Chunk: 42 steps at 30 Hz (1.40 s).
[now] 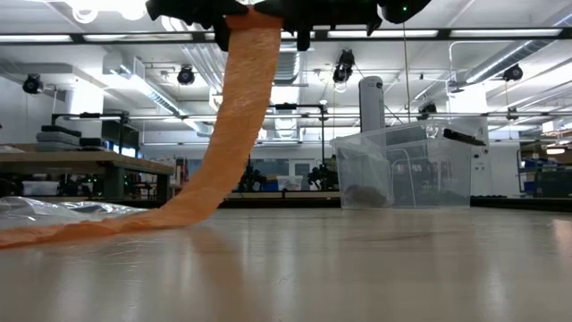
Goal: Roll bandage
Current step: Roll the orange bandage on the table
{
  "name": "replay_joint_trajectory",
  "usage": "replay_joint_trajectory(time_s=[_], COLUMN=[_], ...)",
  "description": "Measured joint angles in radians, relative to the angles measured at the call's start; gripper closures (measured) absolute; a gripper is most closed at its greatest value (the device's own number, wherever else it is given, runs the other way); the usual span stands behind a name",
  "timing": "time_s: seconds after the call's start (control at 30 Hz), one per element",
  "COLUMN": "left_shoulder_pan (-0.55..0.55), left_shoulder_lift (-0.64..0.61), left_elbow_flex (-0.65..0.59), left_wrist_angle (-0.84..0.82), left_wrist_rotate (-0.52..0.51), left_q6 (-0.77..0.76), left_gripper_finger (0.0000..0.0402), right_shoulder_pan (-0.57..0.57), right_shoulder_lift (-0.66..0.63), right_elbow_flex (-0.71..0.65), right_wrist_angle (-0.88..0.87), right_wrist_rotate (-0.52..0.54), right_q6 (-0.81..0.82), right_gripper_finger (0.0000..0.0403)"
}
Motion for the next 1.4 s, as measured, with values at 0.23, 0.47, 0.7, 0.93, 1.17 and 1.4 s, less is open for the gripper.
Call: replay_joint_trajectory(time_s=[0.23,0.47,0.7,0.93,1.17,1.4], left_shoulder_pan=[0.0,0.002,-0.009,-0.032,-0.055,-0.069], left_shoulder_lift=[0.0,-0.003,-0.023,-0.045,-0.047,-0.045], left_elbow_flex=[0.0,-0.017,-0.08,-0.129,-0.13,-0.131], left_wrist_angle=[0.001,0.018,0.12,0.181,0.234,0.259], left_wrist_rotate=[0.003,-0.033,-0.029,-0.013,-0.061,-0.138], left_q6=[0.065,0.056,0.032,0.031,0.031,0.035], left_gripper_finger=[0.0342,0.0371,0.0345,0.0359,0.0354,0.0353], right_shoulder_pan=[-0.003,-0.018,-0.023,-0.048,-0.047,-0.048], right_shoulder_lift=[0.0,-0.039,-0.041,-0.072,-0.071,-0.068], right_elbow_flex=[0.0,0.004,-0.022,0.004,0.006,0.004], right_wrist_angle=[0.054,0.098,0.024,-0.143,-0.187,-0.196], right_wrist_rotate=[0.0,-0.018,0.02,0.042,0.016,0.018], right_q6=[0.216,0.441,0.448,0.239,0.288,0.43], right_gripper_finger=[0.0285,0.0181,0.0121,0.0118,0.0134,0.0151])
